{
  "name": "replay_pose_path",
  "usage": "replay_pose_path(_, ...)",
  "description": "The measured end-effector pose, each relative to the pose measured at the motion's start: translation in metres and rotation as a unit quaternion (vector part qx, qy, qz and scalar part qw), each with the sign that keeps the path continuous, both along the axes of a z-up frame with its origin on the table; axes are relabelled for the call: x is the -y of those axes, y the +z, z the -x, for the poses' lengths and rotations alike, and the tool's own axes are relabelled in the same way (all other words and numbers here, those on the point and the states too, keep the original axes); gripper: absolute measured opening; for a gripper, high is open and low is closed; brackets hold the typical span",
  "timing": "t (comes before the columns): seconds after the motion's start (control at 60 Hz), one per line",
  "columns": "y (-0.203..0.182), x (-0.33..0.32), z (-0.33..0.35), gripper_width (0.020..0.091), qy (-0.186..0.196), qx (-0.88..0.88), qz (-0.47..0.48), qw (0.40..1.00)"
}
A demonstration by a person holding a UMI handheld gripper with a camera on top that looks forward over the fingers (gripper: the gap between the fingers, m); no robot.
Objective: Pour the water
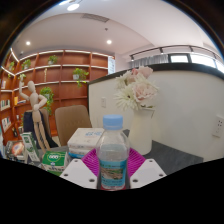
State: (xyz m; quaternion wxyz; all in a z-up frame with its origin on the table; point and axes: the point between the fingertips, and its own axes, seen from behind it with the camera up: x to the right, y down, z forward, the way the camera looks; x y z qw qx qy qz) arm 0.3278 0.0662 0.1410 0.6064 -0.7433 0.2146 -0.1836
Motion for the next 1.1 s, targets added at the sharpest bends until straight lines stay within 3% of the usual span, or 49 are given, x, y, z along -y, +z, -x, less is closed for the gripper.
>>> replay_pose_path(0.2,-0.046,-0.014,-0.004,0.0321,0.023,-0.028,0.009,0.999)
replay_pose_path(0.233,-0.057,-0.013,-0.004,0.0351,0.023,-0.026,0.023,0.999)
replay_pose_path(0.367,-0.056,-0.013,-0.002,0.0372,0.029,-0.019,0.012,0.999)
replay_pose_path(0.517,-0.059,-0.016,-0.001,0.0502,0.029,-0.023,0.02,0.999)
replay_pose_path(0.617,-0.068,-0.012,0.009,0.0761,0.049,-0.038,0.034,0.997)
replay_pose_path(0.683,-0.065,-0.008,0.019,0.0832,0.063,-0.048,0.025,0.997)
replay_pose_path(0.933,-0.068,0.054,0.067,0.0831,0.08,-0.045,0.043,0.995)
replay_pose_path(1.1,-0.055,0.114,0.113,0.0833,0.12,-0.024,0.048,0.991)
